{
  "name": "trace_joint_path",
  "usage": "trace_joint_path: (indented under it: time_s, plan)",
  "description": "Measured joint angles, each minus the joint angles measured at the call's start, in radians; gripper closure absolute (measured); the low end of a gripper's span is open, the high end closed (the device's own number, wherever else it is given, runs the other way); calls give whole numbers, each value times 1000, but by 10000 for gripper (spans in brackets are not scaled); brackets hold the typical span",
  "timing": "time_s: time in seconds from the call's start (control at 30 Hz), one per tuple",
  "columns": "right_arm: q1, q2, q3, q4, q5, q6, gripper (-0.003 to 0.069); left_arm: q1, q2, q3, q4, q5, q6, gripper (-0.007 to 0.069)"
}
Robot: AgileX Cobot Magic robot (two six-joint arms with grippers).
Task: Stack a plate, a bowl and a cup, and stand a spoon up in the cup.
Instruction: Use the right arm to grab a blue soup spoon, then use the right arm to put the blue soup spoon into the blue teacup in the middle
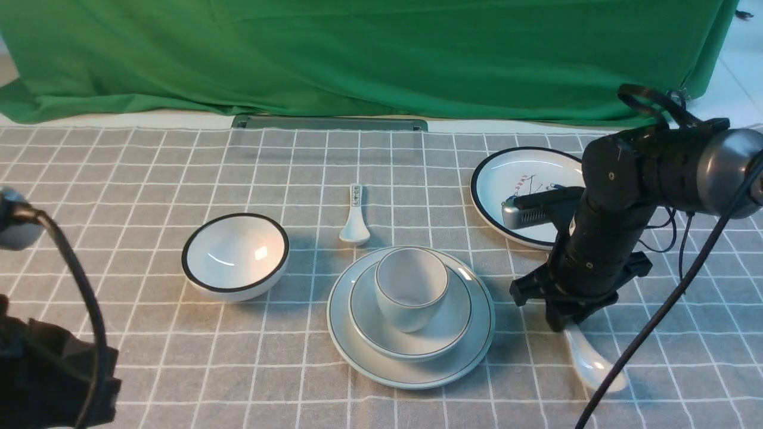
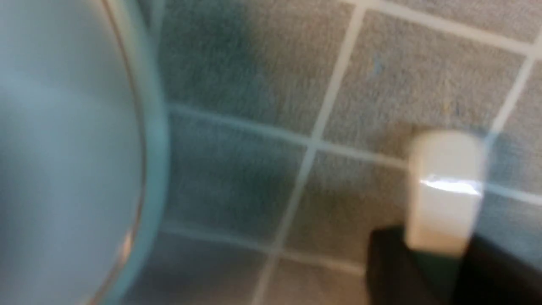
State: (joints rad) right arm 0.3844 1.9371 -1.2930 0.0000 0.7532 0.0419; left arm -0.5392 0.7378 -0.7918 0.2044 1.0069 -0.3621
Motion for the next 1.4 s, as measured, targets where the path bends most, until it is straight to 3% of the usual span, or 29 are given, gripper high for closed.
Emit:
trace_joint_path:
  time_s: [0.17, 0.3, 0.37, 0.4, 0.47, 0.63, 0.87, 1.13, 1.4]
  plan:
    - [14, -167, 6, 11, -23, 0, 491, 0, -3, 1, 16, 18, -35, 615]
    - [127, -397, 86, 30, -333, -2, 491, 0, -3, 1, 19, 19, -39, 615]
    - [202, -465, 165, 38, -618, 18, 491, 0, -3, 1, 25, 16, -39, 615]
    - [202, -469, 174, 38, -618, 18, 491, 0, -3, 1, 28, 15, -39, 615]
    - [268, -486, 306, 41, -973, 55, 491, 0, -3, 1, 47, 14, -39, 615]
    - [311, -405, 405, 41, -1251, 54, 491, 0, -3, 1, 74, 10, -39, 615]
    - [323, -263, 410, 42, -1406, 54, 491, 0, -4, 1, 84, 0, -41, 615]
    - [347, -189, 410, 42, -1420, 50, 486, 0, -4, 1, 84, 0, -42, 615]
    - [351, -188, 410, 42, -1408, 47, 273, 0, -4, 1, 83, 0, -42, 615]
